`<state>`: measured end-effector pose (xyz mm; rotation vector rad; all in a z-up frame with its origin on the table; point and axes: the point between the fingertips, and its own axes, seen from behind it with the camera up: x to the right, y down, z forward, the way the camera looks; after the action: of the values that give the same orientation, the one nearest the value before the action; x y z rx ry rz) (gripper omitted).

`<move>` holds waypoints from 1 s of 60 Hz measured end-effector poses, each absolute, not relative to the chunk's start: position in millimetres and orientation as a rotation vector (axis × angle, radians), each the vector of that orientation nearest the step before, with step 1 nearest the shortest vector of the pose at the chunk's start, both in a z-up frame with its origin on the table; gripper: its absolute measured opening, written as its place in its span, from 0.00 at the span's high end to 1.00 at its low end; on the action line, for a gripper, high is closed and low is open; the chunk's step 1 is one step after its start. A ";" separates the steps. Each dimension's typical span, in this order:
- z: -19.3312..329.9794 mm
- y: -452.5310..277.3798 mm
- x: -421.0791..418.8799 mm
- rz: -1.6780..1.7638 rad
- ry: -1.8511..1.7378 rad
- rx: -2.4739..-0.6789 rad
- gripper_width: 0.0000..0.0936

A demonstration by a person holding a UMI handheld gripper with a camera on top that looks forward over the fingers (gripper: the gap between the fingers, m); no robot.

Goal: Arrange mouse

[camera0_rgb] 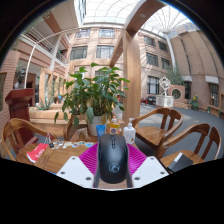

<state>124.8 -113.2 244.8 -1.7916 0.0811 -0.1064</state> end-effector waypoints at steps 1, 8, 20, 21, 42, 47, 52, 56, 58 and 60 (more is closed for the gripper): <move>243.5 -114.3 114.0 -0.099 0.071 -1.799 0.61; 193.6 -121.6 27.8 -0.001 0.006 -1.896 0.61; 44.4 -151.6 -66.7 0.055 -0.139 -2.160 0.60; 36.2 -153.9 -69.3 0.052 -0.141 -2.174 0.60; 5.4 -177.1 -71.7 0.001 -0.092 -2.244 0.11; 29.4 -192.0 -64.6 -0.025 -0.089 -2.223 0.10; 59.8 -212.9 -56.9 -0.054 -0.079 -2.187 0.08; 79.8 -232.0 -55.7 -0.054 -0.067 -2.168 0.09; 89.5 -242.3 -54.4 -0.054 -0.057 -2.159 0.09; 98.3 -254.3 -52.2 -0.054 -0.042 -2.147 0.09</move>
<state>-52.2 -254.3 98.3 -2.1469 -0.0424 -0.0544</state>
